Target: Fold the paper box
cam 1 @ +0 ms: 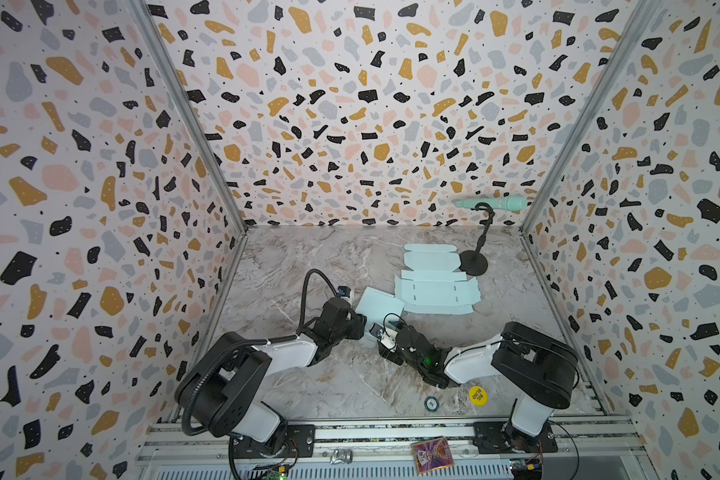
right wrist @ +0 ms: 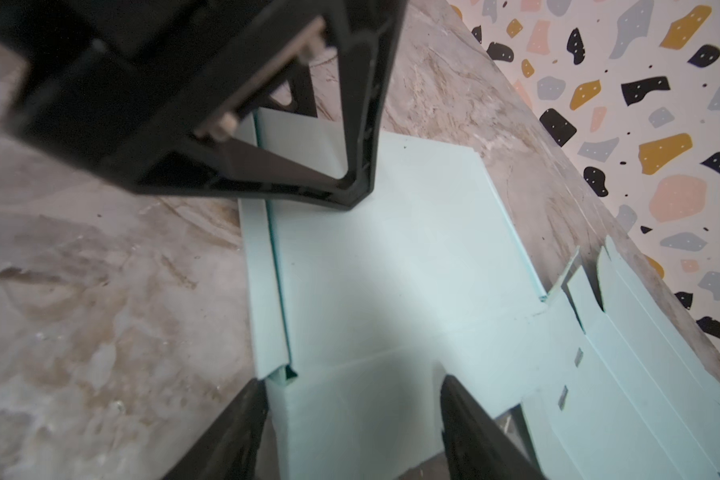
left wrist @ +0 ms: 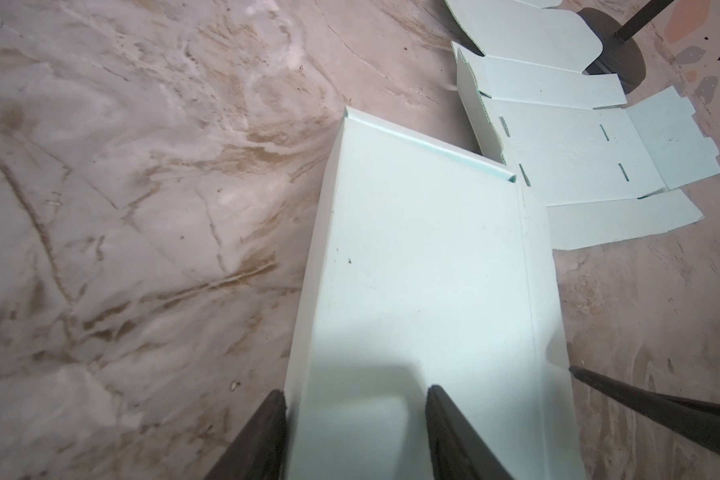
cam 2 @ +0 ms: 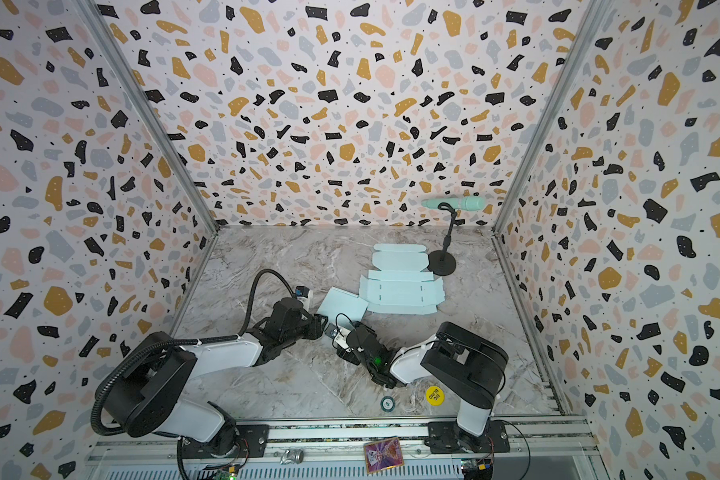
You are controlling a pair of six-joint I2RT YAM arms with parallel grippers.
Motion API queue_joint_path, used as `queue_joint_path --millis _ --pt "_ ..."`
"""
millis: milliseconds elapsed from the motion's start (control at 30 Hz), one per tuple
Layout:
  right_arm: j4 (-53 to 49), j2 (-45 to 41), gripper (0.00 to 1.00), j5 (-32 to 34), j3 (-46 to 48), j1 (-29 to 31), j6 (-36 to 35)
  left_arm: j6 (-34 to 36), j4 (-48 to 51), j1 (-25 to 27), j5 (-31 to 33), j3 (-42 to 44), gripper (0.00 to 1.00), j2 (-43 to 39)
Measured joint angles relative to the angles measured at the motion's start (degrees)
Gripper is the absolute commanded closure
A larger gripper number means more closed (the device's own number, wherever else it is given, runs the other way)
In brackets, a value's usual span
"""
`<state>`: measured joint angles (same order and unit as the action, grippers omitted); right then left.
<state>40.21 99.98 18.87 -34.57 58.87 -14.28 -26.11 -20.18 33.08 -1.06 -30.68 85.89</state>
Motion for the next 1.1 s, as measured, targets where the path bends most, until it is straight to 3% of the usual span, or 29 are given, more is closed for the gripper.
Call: queue_joint_path --millis 400,667,867,1000,1100 --pt "-2.54 0.92 0.36 1.07 -1.77 -0.63 5.09 0.11 -4.76 -0.24 -0.02 0.00 0.45 2.64" --pt "-2.64 0.24 0.24 6.43 -1.75 3.28 2.29 0.15 -4.76 -0.24 0.02 -0.02 0.45 2.64" --pt "-3.80 -9.70 0.19 7.21 0.55 5.90 3.34 0.20 -4.70 -0.24 0.04 -0.04 0.46 2.64" --pt "-6.34 -17.66 0.26 4.63 2.38 3.58 7.39 0.24 -4.52 -0.24 0.04 -0.13 0.45 2.64" --pt "-8.57 -20.70 0.31 1.42 2.56 -1.38 11.23 0.42 -4.48 -0.24 0.00 -0.28 0.45 2.80"
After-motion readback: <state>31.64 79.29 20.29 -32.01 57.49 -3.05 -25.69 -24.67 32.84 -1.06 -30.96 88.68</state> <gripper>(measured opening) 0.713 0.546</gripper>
